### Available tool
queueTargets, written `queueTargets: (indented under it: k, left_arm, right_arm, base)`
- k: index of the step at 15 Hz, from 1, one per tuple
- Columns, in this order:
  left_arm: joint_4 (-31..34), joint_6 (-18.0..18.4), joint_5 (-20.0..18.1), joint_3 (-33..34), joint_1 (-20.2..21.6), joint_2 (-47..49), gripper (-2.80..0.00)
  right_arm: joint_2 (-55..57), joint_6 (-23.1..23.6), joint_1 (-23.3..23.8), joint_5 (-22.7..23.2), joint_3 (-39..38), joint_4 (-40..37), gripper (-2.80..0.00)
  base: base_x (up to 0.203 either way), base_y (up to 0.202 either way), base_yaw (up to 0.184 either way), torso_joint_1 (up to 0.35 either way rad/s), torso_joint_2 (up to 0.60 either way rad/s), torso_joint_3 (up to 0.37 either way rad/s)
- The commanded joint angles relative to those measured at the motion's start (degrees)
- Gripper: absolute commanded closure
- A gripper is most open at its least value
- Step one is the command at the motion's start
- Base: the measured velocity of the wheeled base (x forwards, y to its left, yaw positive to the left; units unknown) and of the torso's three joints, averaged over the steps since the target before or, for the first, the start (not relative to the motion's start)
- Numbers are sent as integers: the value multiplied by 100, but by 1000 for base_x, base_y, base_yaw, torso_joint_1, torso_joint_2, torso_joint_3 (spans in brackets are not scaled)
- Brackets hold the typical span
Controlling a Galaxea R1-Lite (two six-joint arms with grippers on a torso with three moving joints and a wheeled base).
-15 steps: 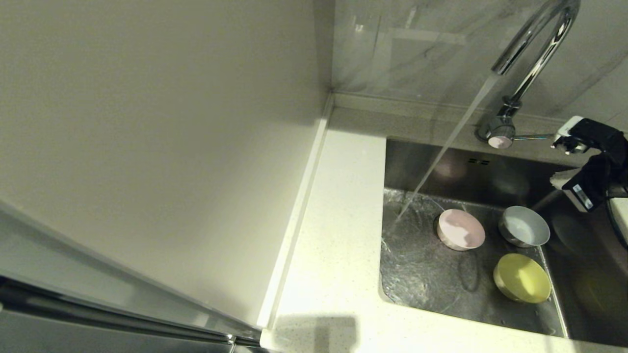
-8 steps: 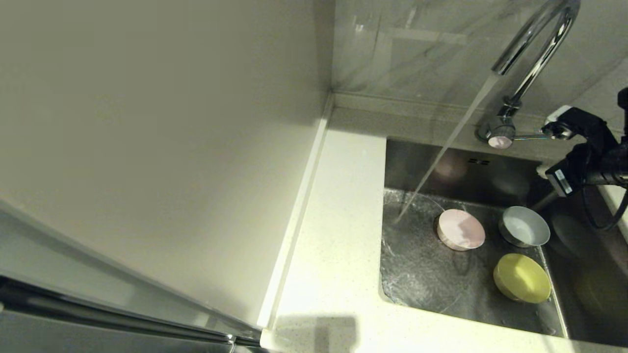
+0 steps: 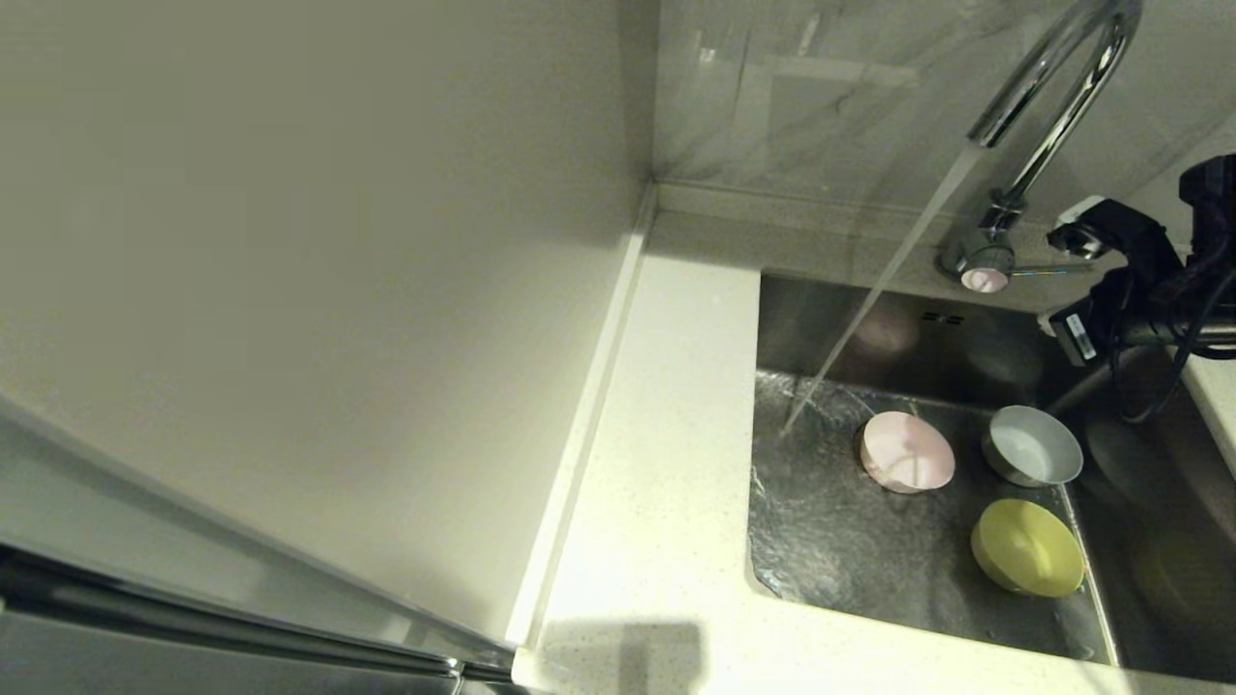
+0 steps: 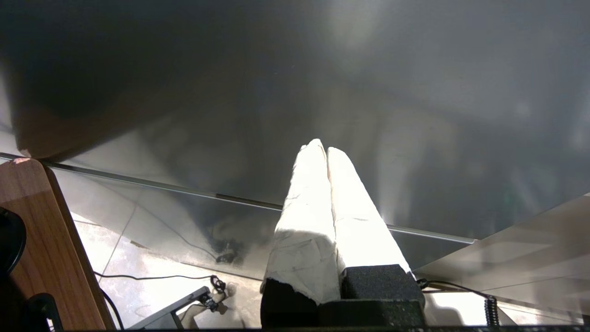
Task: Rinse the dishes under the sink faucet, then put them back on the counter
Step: Turn off the faucet
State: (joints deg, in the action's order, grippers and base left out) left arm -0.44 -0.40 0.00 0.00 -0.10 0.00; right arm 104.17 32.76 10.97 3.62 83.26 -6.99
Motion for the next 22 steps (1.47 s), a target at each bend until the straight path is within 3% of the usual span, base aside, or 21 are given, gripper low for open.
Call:
queueTargets:
  k: [1,22]
  left_arm:
    - [0,-4,0,18,1,0,0]
    - [0,-4,0,18,1,0,0]
  right_arm:
    - [147,-7,2,8,207,-4,0]
    - [543,-121,89,-195,384,1015,0]
  base:
    - [0,0,0,0,0,0]
    - [0,0,0,0,0,0]
